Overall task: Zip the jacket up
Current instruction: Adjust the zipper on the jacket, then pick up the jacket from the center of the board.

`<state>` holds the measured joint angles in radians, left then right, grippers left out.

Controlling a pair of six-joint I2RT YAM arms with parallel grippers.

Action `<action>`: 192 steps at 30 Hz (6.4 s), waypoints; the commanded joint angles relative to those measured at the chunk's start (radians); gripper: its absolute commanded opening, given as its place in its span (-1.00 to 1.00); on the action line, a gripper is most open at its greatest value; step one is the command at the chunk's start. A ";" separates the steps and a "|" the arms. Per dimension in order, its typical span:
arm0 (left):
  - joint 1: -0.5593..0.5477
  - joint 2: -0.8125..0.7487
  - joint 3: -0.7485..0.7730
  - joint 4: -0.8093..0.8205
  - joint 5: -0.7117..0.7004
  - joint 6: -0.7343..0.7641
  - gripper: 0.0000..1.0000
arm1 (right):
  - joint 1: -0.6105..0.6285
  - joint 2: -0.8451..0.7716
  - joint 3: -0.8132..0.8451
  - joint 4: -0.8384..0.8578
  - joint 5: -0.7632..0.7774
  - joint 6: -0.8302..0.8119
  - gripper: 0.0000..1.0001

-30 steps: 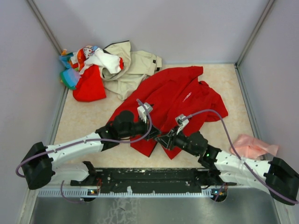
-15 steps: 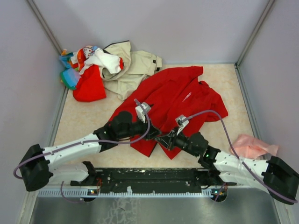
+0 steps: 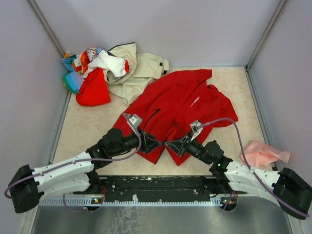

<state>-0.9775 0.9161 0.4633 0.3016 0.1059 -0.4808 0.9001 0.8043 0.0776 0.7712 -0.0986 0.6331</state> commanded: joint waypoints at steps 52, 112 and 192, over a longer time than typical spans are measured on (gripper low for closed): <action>-0.004 0.164 0.010 -0.096 0.135 -0.027 -0.94 | -0.027 -0.073 -0.047 0.180 0.025 0.030 -1.00; -0.003 0.205 -0.018 0.249 0.137 -0.043 -1.00 | -0.069 -0.091 -0.051 0.202 -0.034 0.052 -1.00; -0.126 0.698 0.493 -0.811 -0.201 0.035 0.18 | -0.069 -0.286 -0.111 -0.003 0.016 -0.070 -1.00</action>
<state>-1.0920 1.5887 0.9382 -0.5381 -0.0677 -0.4309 0.8345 0.5255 0.0074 0.7136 -0.0986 0.5831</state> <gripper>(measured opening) 0.589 0.019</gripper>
